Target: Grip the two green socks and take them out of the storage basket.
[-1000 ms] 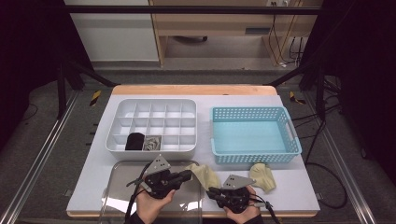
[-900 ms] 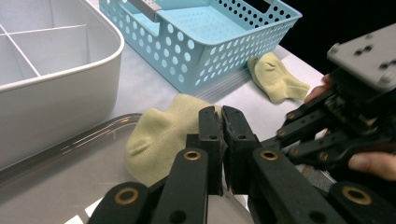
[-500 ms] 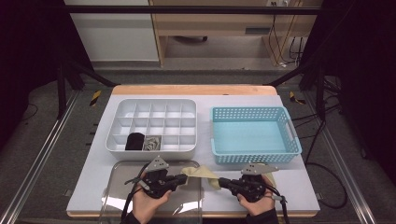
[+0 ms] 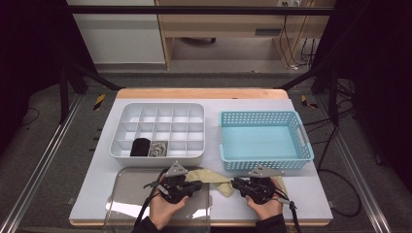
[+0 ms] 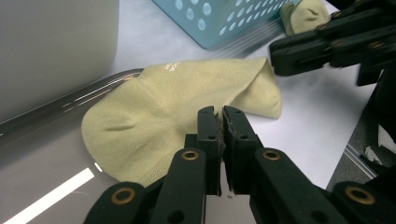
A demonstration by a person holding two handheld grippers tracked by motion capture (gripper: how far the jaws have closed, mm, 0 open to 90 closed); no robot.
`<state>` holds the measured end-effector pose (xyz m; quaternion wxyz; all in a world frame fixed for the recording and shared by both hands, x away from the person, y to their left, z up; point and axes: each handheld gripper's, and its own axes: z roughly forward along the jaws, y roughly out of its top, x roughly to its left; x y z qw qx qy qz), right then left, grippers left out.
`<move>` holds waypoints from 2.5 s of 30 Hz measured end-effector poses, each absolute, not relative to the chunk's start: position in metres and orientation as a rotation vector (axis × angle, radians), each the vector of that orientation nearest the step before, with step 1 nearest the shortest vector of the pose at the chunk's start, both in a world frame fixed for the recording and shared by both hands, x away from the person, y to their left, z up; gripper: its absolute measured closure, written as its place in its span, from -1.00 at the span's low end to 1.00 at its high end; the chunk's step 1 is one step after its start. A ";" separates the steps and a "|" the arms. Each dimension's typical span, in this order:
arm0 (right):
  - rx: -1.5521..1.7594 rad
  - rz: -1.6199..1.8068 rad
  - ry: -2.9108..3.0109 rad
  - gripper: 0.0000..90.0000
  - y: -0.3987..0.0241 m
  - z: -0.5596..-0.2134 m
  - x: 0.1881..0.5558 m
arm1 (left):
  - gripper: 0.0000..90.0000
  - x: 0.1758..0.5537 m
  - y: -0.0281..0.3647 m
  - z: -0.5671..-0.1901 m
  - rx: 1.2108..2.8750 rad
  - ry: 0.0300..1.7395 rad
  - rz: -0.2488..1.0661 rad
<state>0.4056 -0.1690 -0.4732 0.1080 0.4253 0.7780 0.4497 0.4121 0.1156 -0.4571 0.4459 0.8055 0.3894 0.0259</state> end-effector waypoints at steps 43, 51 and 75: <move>1.043 1.229 2.475 0.56 -0.144 -0.478 0.394 | 0.52 0.433 0.080 -0.449 1.958 0.936 0.142; 1.032 1.155 2.471 0.94 -0.135 -0.484 0.397 | 0.28 0.429 0.090 -0.449 1.948 0.924 0.156; 0.912 1.335 2.420 0.62 -0.152 -0.459 0.378 | 0.24 0.393 0.167 -0.459 1.917 0.977 0.253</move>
